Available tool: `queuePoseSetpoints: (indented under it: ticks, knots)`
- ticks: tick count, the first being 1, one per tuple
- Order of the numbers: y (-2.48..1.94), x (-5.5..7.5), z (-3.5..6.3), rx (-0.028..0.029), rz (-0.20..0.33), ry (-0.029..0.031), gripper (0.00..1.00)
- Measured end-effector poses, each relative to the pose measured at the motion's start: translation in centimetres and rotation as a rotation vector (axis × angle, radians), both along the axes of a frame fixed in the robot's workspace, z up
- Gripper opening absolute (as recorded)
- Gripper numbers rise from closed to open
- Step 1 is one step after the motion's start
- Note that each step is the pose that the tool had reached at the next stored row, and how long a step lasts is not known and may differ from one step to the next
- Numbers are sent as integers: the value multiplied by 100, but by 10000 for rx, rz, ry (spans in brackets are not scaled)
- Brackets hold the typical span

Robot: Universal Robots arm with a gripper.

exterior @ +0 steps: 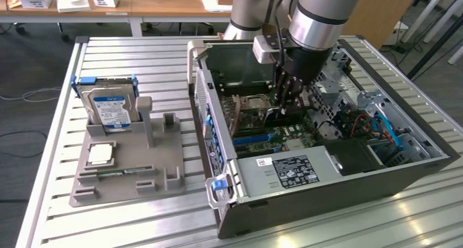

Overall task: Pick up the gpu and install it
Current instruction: 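Insert the gpu into the slot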

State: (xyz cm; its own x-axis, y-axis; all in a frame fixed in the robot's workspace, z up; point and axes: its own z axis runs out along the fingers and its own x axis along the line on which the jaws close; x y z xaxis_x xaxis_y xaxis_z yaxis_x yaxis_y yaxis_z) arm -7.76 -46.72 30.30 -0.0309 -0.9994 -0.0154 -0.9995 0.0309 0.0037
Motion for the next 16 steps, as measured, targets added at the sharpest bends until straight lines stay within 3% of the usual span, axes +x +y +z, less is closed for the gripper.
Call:
queuePoseSetpoints:
  ticks: [16]
  knots:
    - [0,0,-83,-2,0,1,27]
